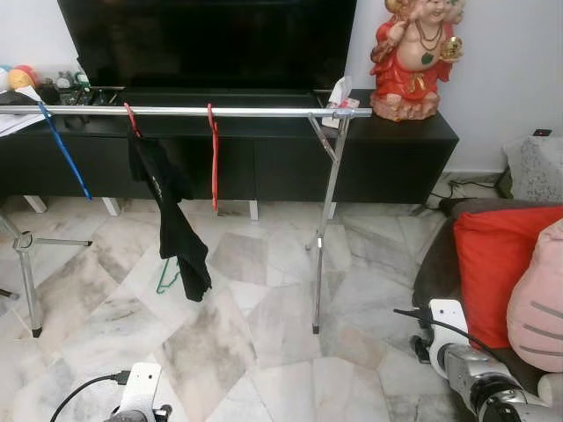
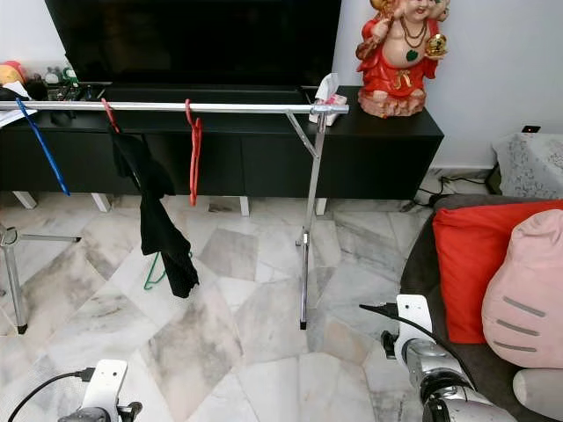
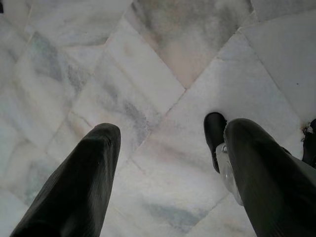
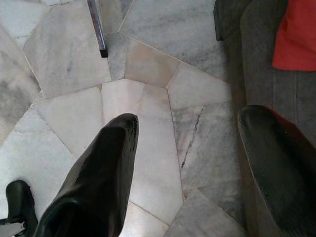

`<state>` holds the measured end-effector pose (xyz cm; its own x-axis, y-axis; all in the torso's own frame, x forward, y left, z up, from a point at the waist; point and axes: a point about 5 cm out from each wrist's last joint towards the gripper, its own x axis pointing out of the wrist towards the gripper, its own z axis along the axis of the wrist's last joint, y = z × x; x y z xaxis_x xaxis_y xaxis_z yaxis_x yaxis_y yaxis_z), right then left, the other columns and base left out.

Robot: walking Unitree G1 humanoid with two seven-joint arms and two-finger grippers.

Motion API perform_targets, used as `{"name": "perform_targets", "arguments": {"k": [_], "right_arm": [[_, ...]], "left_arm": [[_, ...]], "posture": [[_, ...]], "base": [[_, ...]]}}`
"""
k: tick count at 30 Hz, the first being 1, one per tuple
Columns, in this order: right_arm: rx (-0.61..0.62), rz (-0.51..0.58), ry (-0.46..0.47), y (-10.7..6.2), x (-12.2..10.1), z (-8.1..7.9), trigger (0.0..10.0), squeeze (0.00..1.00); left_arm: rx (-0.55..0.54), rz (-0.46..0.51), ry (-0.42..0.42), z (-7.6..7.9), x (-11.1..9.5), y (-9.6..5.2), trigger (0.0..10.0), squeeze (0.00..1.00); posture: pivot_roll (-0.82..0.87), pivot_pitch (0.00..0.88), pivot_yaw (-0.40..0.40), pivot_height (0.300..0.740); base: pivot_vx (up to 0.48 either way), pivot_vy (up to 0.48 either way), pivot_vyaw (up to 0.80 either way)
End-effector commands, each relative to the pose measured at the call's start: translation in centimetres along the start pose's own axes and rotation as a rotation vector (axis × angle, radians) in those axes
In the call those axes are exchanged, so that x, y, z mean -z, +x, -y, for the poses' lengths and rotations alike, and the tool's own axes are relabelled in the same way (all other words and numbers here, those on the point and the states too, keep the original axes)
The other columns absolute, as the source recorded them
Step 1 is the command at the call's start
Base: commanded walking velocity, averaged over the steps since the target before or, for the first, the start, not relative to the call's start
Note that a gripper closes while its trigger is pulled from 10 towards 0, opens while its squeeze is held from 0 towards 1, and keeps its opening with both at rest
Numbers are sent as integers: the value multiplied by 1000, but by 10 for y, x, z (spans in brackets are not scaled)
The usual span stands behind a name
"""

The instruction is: Hang hanger

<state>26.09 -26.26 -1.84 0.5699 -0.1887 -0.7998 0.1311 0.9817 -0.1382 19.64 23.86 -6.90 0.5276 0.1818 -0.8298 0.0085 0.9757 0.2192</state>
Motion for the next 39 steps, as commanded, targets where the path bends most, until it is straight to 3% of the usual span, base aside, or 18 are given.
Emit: {"name": "perform_targets", "arguments": {"k": [1, 19, 31, 39], "right_arm": [[6, 20, 13, -1, -7, 3, 10000, 0], [3, 53, 25, -1, -14, 3, 10000, 0], [2, 55, 24, -1, -14, 3, 10000, 0], [9, 78, 62, -1, -15, 3, 10000, 0]], "left_arm": [[0, -7, 10, -3, -1, 0, 10000, 0], [8, 5, -13, -2, -6, 0, 10000, 0], [-2, 22, 24, -3, -9, 0, 10000, 0], [-20, 71, -33, -3, -12, 0, 10000, 0]], "posture": [[-65, 0, -25, 740], [-60, 0, -35, 740], [-58, 0, -38, 740], [-51, 0, -42, 740]], "base": [[0, 0, 0], [0, 0, 0], [0, 0, 0], [0, 0, 0]]}}
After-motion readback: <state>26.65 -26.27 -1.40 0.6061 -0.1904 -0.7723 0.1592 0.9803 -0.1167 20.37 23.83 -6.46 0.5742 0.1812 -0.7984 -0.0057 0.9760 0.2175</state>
